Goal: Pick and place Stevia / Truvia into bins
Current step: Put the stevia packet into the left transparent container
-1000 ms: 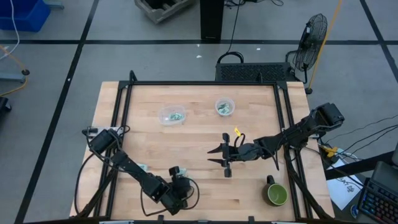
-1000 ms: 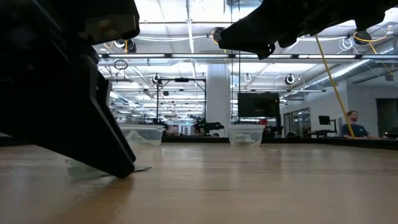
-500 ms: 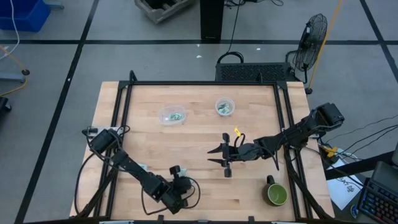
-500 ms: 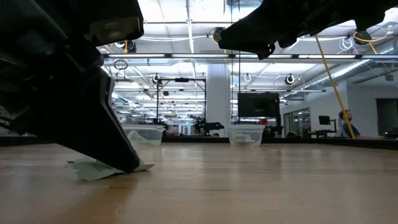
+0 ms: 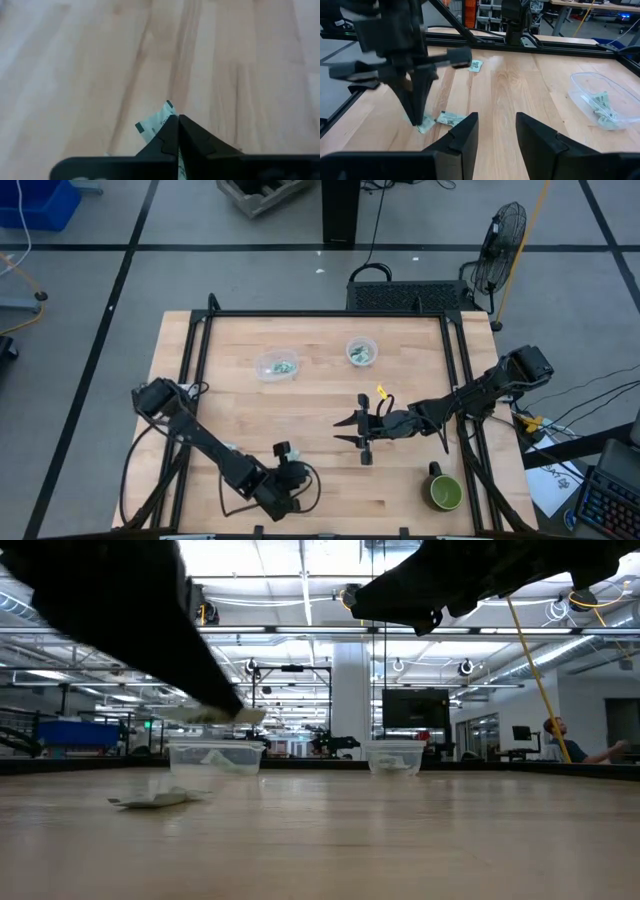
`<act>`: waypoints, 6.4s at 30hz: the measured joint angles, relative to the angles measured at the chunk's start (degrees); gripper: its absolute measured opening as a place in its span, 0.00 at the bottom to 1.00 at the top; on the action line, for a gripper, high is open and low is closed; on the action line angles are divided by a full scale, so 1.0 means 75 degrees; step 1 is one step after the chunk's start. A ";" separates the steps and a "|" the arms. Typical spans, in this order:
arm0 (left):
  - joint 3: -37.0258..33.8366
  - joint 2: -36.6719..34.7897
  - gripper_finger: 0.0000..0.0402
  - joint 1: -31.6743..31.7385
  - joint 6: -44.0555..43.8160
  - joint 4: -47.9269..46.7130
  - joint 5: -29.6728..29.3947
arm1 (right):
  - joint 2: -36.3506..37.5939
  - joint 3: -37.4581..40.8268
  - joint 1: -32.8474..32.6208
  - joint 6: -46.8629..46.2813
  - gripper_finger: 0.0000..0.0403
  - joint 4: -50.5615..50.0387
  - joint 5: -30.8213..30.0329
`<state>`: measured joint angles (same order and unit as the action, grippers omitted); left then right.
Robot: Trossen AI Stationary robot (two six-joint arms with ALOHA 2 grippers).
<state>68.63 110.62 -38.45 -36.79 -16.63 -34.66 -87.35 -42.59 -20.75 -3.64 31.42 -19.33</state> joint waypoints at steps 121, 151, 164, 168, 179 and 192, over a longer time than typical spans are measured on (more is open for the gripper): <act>-0.4005 -0.4371 0.39 -0.1796 -0.3431 -0.2681 0.2867 | -0.0058 0.0067 -0.0090 0.0516 0.31 -0.0047 0.1000; -0.2951 -0.3248 0.39 -0.1791 -0.3780 -0.5039 0.2862 | -0.0061 0.0711 -0.0032 0.0513 0.31 0.1163 0.1005; -0.3108 -0.3242 0.40 -0.1761 -0.3770 -0.4834 0.2525 | -0.0061 0.0711 -0.0032 0.0513 0.31 0.1215 0.1011; -0.3158 -0.3245 0.40 -0.1764 -0.3780 -0.4814 0.2470 | -0.0061 0.0711 -0.0032 0.0513 0.31 0.1215 0.1014; -0.3810 -0.3265 0.40 -0.1773 -0.4403 -0.4346 0.2873 | -0.0061 0.0711 -0.0032 0.0515 0.31 0.1278 0.1017; -0.3824 -0.3257 0.36 -0.1779 -0.4326 -0.4111 0.2659 | -0.0061 0.0711 -0.0032 0.0515 0.31 0.1381 0.1020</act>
<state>39.95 86.19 -51.79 -69.23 -47.46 -14.72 -87.81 -37.26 -20.99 0.22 41.78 -11.68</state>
